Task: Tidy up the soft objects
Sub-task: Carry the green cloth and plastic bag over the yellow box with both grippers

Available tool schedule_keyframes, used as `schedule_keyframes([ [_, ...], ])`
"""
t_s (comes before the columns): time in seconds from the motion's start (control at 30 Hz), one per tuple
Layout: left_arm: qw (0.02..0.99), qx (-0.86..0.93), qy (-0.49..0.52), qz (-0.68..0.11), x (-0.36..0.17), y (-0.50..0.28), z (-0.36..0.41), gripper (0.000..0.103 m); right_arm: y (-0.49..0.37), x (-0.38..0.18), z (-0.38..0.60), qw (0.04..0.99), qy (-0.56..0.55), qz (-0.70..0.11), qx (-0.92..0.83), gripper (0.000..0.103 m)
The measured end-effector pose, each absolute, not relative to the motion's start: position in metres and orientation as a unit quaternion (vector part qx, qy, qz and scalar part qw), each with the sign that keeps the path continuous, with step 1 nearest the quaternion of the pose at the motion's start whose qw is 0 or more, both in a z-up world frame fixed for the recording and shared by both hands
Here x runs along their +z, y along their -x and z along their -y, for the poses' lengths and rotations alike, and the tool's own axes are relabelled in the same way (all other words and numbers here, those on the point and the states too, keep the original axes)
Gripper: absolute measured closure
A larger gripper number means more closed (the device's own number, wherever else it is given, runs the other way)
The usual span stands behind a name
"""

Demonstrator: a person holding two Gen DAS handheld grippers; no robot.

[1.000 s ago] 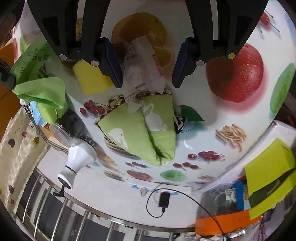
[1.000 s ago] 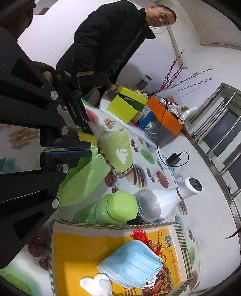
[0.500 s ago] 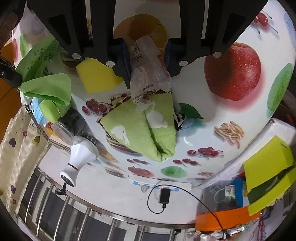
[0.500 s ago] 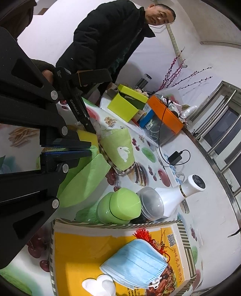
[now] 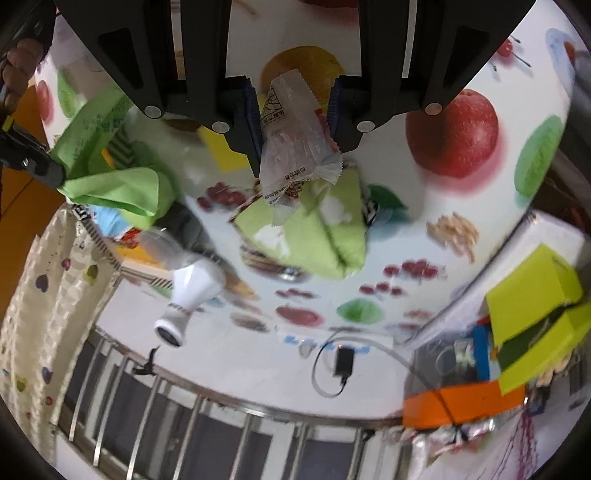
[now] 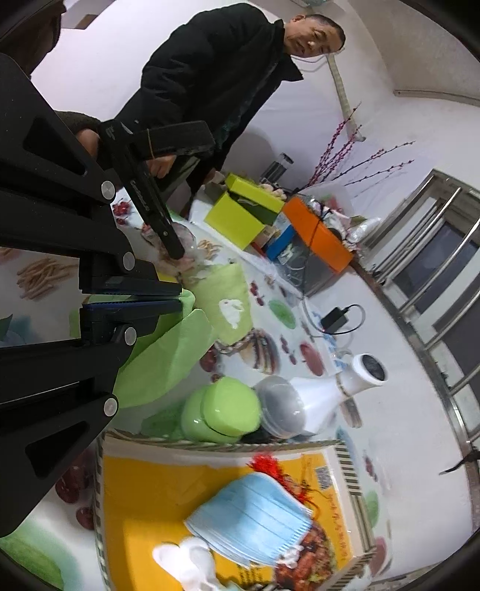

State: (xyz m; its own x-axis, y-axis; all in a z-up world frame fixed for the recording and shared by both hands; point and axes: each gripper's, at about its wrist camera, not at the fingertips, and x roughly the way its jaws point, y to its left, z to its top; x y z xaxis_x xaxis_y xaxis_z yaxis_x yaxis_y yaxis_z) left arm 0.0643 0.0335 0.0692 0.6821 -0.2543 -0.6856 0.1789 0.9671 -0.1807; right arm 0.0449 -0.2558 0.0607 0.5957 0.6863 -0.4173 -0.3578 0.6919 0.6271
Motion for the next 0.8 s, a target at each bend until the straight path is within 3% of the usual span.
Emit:
schedule_keyframes([
  [0.8,0.907,-0.257,0.01,-0.334,0.13,-0.069,0.102,0.075,-0.022,0.122,0.367,0.92,-0.235,-0.252,0.186,0.101],
])
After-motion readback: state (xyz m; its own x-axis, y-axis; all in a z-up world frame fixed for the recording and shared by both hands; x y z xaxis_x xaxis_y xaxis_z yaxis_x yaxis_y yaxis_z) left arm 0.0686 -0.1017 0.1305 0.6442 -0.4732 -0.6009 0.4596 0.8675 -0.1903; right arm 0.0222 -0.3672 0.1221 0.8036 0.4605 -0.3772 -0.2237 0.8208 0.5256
